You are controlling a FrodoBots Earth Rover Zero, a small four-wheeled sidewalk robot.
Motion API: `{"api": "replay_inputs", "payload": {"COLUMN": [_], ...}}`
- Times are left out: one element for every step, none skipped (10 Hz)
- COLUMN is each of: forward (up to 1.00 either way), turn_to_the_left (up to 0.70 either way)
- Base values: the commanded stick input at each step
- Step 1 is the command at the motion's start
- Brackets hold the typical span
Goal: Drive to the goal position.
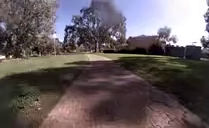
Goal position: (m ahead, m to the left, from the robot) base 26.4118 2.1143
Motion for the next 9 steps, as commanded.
{"api": "replay_inputs", "payload": {"forward": [0.70, 0.70, 0.70, 0.70, 0.70, 0.70, 0.70, 0.70, 0.70], "turn_to_the_left": [0.00, 0.00, 0.00, 0.02, 0.02, 0.02, 0.02, 0.02, 0.02]}}
